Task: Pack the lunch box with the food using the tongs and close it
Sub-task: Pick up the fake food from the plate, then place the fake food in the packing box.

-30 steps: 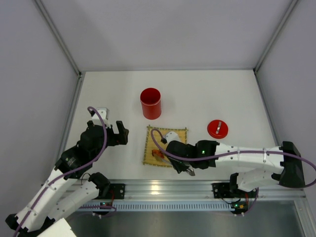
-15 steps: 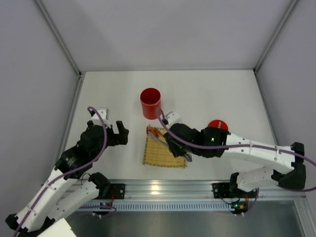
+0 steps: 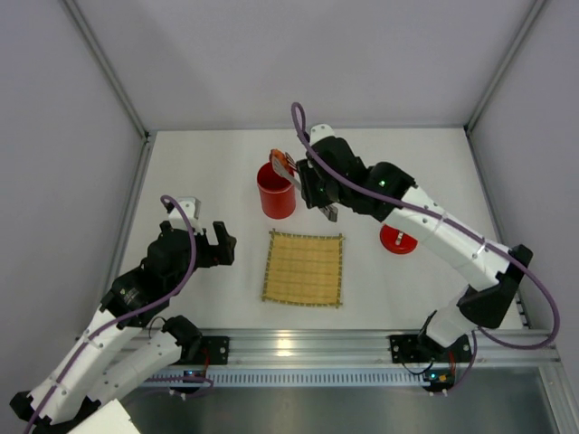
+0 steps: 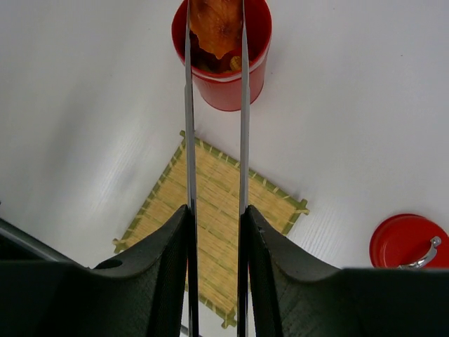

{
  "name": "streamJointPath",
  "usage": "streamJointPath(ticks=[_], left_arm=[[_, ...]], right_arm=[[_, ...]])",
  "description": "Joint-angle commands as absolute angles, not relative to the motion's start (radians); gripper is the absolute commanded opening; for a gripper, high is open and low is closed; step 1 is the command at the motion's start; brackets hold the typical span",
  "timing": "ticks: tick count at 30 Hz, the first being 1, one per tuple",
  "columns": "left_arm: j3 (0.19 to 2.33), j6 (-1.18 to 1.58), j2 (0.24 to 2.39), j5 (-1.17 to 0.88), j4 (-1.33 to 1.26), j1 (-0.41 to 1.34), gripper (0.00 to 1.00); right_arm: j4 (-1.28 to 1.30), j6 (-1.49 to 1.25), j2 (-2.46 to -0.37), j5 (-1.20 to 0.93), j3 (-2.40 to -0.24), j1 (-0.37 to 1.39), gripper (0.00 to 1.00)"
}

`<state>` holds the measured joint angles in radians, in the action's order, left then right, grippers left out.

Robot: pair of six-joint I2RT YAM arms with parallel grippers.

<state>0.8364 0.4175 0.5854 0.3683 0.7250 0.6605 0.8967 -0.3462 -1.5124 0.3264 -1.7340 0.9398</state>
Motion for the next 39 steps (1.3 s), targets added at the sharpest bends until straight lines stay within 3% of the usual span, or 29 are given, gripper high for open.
streamJointPath(ticks=[1, 12, 32, 39], left_arm=[[0.828, 0.423, 0.586, 0.383, 0.699, 0.664, 0.99], [0.828, 0.422, 0.594, 0.382, 0.700, 0.667, 0.99], [0.830, 0.423, 0.600, 0.383, 0.700, 0.669, 0.99], [0.830, 0.423, 0.598, 0.383, 0.700, 0.669, 0.99]], right_arm=[[0.856, -0.305, -1.592, 0.299, -1.824, 0.905, 0.26], [0.821, -0.295, -1.690, 0.262, -1.875, 0.870, 0.27], [0.838, -0.287, -1.690, 0.265, -1.867, 0.871, 0.44], [0.854, -0.284, -1.661, 0.307, -1.876, 0.847, 0.44]])
